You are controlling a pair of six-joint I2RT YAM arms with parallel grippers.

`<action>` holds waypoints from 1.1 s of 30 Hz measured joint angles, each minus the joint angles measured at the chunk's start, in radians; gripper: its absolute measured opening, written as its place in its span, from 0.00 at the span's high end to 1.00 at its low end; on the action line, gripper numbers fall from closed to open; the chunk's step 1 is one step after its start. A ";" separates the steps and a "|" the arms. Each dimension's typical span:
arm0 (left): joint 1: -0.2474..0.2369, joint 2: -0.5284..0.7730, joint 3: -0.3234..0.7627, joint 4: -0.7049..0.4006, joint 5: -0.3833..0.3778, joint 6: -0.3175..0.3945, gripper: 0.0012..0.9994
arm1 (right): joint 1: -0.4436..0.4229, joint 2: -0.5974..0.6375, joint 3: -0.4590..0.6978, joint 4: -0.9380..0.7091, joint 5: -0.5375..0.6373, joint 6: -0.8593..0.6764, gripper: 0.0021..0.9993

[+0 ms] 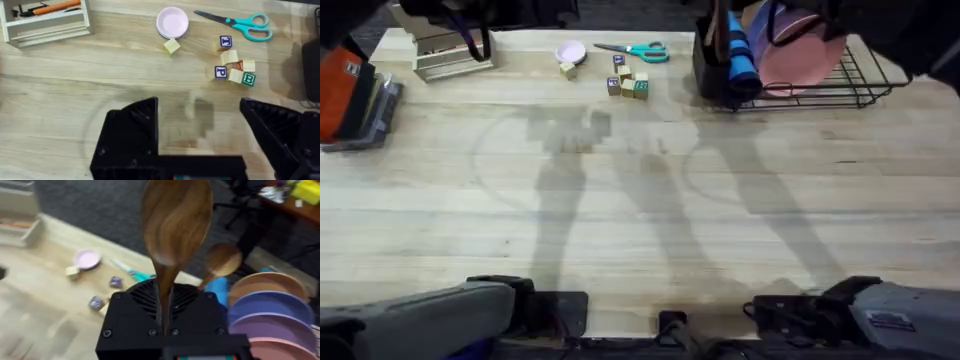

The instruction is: Pick up the spoon on the table one by one and put them onto the rack

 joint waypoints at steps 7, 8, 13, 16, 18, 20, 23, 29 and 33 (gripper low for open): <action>0.000 0.000 0.000 0.001 0.000 0.000 0.01 | -0.059 0.055 0.000 0.115 0.023 -0.011 0.97; 0.000 0.000 0.000 0.002 0.000 0.000 0.01 | -0.062 0.068 0.000 0.131 0.025 -0.012 0.97; 0.000 0.000 0.000 0.003 0.000 0.000 0.01 | -0.066 0.144 0.000 0.212 0.026 -0.014 0.97; 0.000 0.000 0.000 0.003 0.000 0.000 0.01 | -0.066 0.186 0.000 0.257 0.026 -0.014 0.97; 0.000 0.000 0.000 0.003 0.000 0.000 0.01 | -0.067 0.211 0.000 0.286 0.026 -0.014 0.97; 0.000 0.000 0.000 0.003 0.000 0.000 0.01 | -0.071 0.231 0.000 0.304 0.026 -0.015 0.97; 0.000 0.000 0.000 0.003 0.000 0.000 0.01 | -0.082 0.256 0.000 0.315 0.026 -0.014 0.97; 0.000 0.000 0.000 0.004 0.000 0.000 0.01 | -0.102 0.284 0.000 0.314 0.027 -0.014 0.97; 0.000 0.000 0.000 0.004 0.000 0.000 0.01 | -0.102 0.284 0.000 0.295 0.027 -0.014 0.96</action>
